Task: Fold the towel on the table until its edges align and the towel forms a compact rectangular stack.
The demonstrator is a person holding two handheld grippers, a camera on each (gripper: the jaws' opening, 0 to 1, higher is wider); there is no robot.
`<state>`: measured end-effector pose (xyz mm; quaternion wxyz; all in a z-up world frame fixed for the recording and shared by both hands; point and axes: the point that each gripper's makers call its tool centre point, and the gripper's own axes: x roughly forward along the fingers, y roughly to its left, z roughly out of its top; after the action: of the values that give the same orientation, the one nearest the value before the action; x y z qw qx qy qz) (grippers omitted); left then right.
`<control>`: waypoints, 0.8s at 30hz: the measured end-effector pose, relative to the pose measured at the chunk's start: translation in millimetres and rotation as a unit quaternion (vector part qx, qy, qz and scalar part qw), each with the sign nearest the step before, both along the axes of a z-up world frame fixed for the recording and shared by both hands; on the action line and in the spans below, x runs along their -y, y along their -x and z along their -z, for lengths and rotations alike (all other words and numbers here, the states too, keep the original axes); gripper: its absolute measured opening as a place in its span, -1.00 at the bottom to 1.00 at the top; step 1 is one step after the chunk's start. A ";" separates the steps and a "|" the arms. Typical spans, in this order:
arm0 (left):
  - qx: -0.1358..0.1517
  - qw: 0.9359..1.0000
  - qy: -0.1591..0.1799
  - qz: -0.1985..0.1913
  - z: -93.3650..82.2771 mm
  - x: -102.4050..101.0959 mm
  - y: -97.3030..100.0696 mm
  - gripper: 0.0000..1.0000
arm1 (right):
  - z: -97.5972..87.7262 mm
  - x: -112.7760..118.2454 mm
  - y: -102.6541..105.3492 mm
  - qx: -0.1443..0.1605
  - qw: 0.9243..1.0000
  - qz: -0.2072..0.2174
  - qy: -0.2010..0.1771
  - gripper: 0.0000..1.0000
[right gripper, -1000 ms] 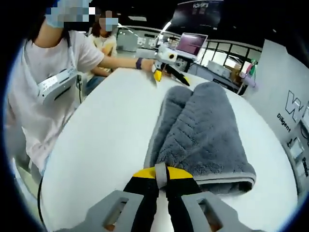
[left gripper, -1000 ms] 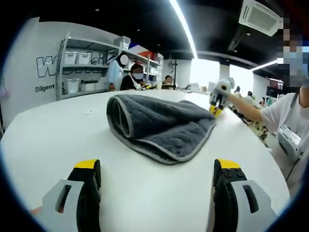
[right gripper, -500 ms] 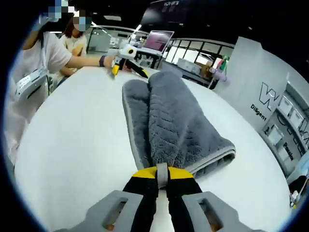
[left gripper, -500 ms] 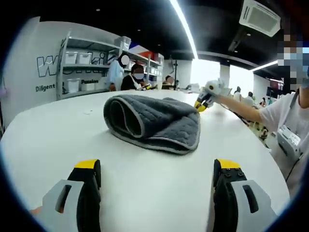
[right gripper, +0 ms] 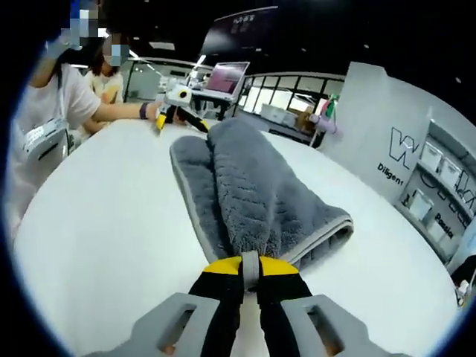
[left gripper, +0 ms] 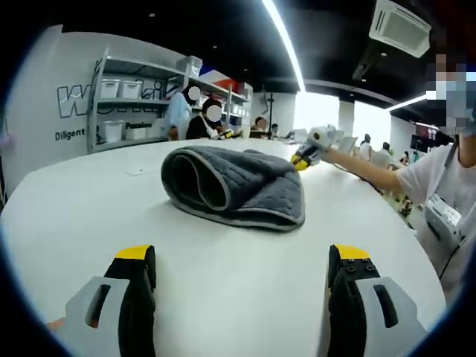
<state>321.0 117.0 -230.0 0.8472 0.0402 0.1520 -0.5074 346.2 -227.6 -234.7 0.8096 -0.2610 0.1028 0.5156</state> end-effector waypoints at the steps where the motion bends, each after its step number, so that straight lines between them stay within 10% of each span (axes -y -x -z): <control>1: 0.000 1.000 0.000 0.000 0.0 -0.3 -0.4 0.90 | -0.5 0.1 0.4 0.002 1.000 -0.004 -0.006 -0.94; 9: -0.003 1.000 0.005 0.000 -2.4 -2.0 -3.3 0.90 | -21.9 10.9 -1.0 -0.021 0.995 0.008 -0.100 -0.66; 18: -0.006 1.000 0.014 0.000 -5.2 -2.8 -4.0 0.89 | -74.0 29.2 6.7 -0.043 0.961 0.001 -0.272 -0.38; 24: -0.008 1.000 0.024 -0.002 -7.5 -2.8 -3.1 0.89 | -83.1 36.2 1.5 -0.047 0.949 0.028 -0.309 0.26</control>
<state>324.0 119.8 -222.5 0.8479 0.0155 0.1464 -0.5092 344.7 -263.8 -151.7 0.8590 0.0297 -0.0168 0.5108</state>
